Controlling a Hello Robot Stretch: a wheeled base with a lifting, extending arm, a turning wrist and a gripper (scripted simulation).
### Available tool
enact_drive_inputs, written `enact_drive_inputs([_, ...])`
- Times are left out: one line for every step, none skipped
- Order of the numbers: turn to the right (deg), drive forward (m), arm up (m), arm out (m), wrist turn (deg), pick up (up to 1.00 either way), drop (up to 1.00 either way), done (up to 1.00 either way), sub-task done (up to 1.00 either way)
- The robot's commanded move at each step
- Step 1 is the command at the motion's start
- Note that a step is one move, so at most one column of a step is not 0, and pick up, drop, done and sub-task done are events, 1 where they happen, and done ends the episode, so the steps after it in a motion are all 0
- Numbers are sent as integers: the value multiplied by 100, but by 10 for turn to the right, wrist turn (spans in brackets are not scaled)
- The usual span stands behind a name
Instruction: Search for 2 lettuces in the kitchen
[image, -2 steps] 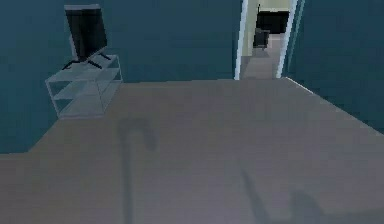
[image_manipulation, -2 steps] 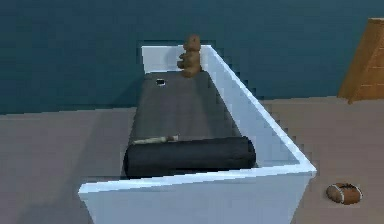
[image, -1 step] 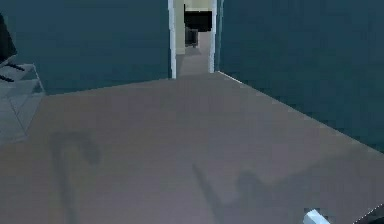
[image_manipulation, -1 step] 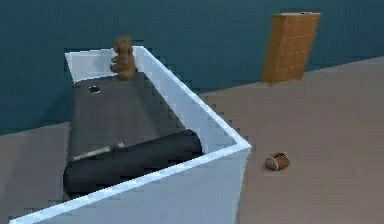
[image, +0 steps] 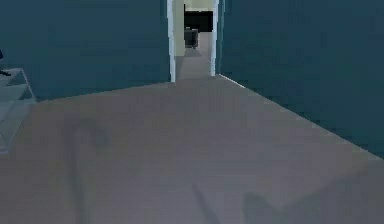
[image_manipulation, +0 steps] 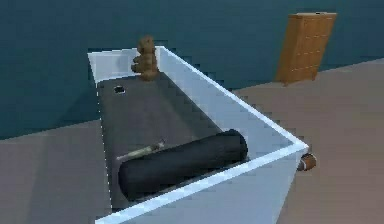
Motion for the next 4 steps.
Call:
enact_drive_inputs([0, 100, 0, 0, 0, 0, 0, 0, 0])
enact_drive_inputs([0, 100, 0, 0, 0, 0, 0, 0, 0])
enact_drive_inputs([0, 100, 0, 0, 0, 0, 0, 0, 0])
enact_drive_inputs([0, 100, 0, 0, 0, 0, 0, 0, 0])
